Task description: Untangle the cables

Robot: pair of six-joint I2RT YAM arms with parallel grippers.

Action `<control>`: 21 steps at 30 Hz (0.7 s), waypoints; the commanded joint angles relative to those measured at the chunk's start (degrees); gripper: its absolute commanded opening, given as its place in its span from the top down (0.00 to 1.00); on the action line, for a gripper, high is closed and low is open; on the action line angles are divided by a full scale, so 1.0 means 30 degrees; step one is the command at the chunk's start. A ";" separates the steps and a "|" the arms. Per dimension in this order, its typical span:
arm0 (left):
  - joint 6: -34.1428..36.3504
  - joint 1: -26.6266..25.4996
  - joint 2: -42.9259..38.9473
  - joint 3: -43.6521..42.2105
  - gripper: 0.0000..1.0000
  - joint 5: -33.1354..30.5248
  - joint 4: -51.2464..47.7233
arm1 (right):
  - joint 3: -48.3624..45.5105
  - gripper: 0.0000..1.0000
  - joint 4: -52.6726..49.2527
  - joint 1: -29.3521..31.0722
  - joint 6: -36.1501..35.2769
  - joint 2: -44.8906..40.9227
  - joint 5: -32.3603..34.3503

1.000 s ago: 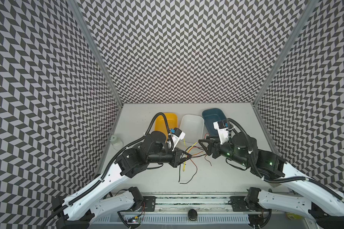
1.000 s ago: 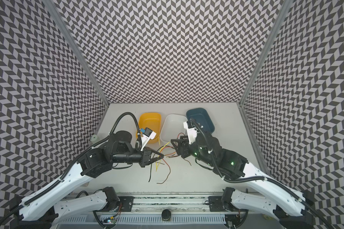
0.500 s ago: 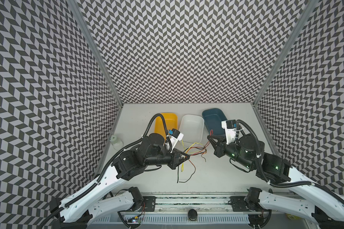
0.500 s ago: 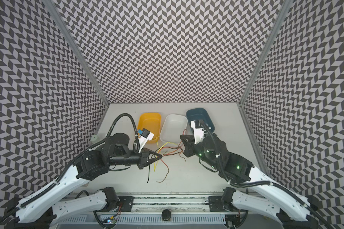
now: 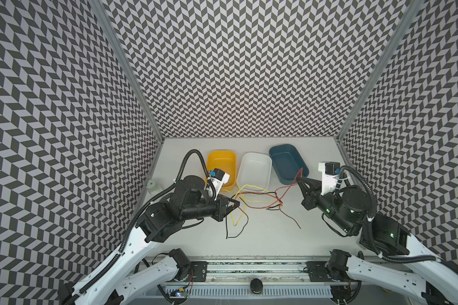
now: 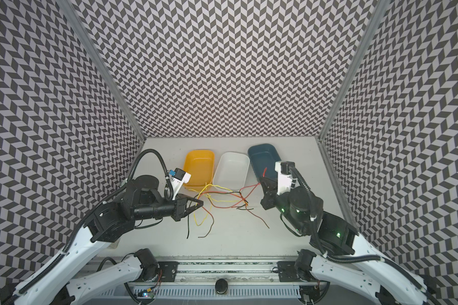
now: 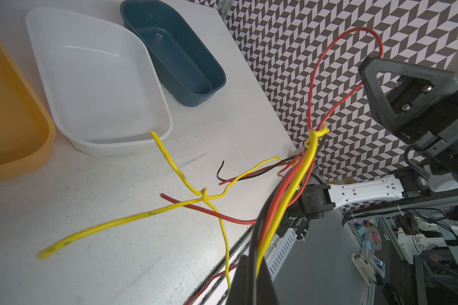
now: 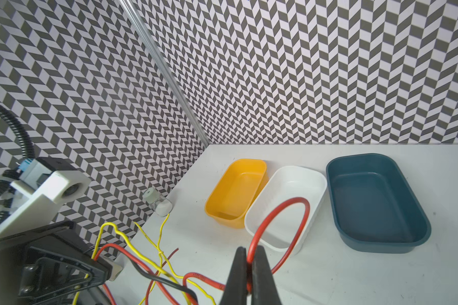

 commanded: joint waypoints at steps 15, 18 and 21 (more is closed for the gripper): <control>0.3718 0.0289 -0.0722 0.1273 1.00 0.0961 -0.4471 | 0.1940 1.00 -0.2756 -0.1568 -0.3133 0.0088 0.3812; 0.4133 0.0290 -0.0845 0.1209 1.00 0.1043 -0.4831 | 0.2472 1.00 -0.3615 -0.3102 -0.2781 0.0688 0.1776; 0.4158 0.0286 -0.0802 0.0990 1.00 0.1426 -0.4604 | 0.3105 1.00 -0.4515 -0.4703 -0.2221 0.1395 -0.0415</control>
